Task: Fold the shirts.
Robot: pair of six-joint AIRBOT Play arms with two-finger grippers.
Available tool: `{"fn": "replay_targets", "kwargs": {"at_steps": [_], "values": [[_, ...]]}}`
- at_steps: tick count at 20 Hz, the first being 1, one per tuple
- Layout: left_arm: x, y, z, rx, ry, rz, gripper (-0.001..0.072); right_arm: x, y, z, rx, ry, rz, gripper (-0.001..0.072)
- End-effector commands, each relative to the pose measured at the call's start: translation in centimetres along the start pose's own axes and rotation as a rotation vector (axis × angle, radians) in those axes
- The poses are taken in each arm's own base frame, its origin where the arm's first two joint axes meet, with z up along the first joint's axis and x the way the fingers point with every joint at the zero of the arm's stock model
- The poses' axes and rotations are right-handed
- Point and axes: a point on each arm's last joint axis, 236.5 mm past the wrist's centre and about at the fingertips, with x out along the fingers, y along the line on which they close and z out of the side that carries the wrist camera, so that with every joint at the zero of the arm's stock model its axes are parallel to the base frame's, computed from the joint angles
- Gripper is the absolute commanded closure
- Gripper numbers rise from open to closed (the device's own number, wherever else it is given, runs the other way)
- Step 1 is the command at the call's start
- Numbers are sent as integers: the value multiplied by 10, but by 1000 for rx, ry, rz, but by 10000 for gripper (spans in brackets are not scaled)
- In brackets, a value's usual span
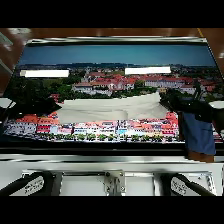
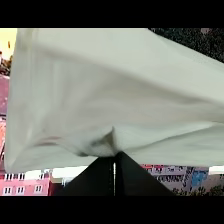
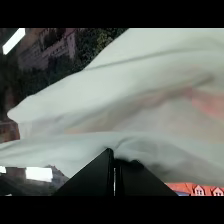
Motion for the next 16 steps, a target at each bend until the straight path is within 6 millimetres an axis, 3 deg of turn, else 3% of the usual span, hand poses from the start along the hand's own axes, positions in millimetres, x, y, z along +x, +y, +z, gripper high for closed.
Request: {"fn": "replay_targets", "kwargs": {"at_steps": [1, 3, 5, 6, 7, 8, 9, 10, 12, 13, 16], "values": [[16, 7, 22, -14, -1, 9, 664, 38, -7, 33, -32, -46, -47, 640], [29, 15, 24, -32, 25, 17, 663, 55, -18, 51, -3, -67, -84, 640], [45, 27, 19, -62, 64, 27, 663, 71, -30, 51, 19, -39, -102, 638], [52, 32, 15, -93, 86, 32, 660, 78, -38, 48, 54, -25, -106, 610], [60, 36, 10, -115, 107, 29, 597, 85, -47, 43, 81, -5, -115, 482], [66, 37, 7, -140, 122, 19, 420, 90, -53, 37, 96, 18, -117, 264], [69, 38, 5, -154, 128, 14, 186, 92, -55, 34, 93, 31, -117, 142], [69, 40, 6, -158, 127, 14, 7, 91, -56, 34, 61, 32, -118, 130], [61, 44, 13, -170, 116, 10, 1, 74, -57, 41, -22, 32, -129, 101], [55, 45, 16, -178, 119, 3, 1, 62, -67, 44, -50, 37, -166, 33], [33, 42, 23, -184, 159, -37, 2, 31, -110, 39, 29, 75, -291, 33]]}}
